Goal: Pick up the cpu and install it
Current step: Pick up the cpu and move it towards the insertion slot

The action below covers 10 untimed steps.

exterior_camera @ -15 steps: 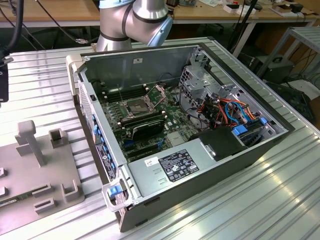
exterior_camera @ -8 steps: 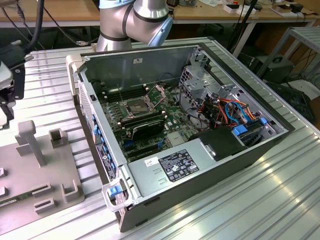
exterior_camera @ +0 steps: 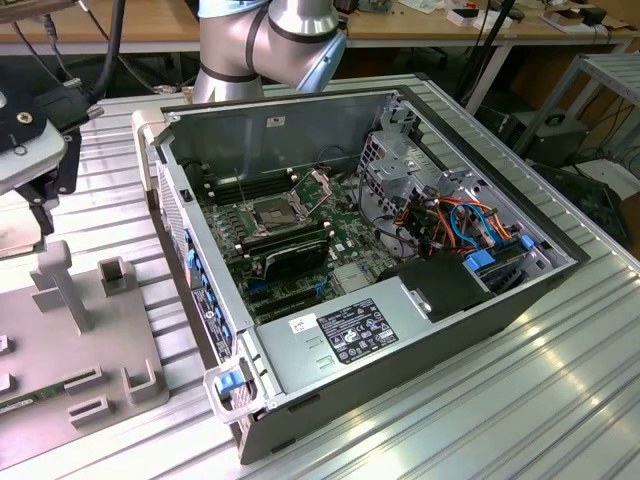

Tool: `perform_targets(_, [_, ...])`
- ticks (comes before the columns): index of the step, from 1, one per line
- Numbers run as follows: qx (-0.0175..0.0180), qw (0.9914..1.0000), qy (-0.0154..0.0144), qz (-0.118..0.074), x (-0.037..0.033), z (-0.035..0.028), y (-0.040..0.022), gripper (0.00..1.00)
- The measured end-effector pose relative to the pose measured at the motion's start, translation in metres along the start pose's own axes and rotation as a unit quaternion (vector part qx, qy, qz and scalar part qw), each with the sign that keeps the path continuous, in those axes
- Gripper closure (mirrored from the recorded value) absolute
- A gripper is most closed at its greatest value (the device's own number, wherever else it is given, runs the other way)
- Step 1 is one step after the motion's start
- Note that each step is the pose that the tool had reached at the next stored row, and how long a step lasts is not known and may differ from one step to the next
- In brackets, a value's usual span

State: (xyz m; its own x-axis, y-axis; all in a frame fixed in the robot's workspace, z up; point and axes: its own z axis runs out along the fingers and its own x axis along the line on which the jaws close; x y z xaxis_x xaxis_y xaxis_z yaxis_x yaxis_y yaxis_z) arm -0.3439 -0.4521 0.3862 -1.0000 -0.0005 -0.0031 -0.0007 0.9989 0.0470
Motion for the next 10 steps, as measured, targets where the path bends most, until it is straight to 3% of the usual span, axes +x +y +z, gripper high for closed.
perform_targets(10, [0.0000,1.00000,0.0001,0.000,-0.0246,0.0000,0.0000,0.45])
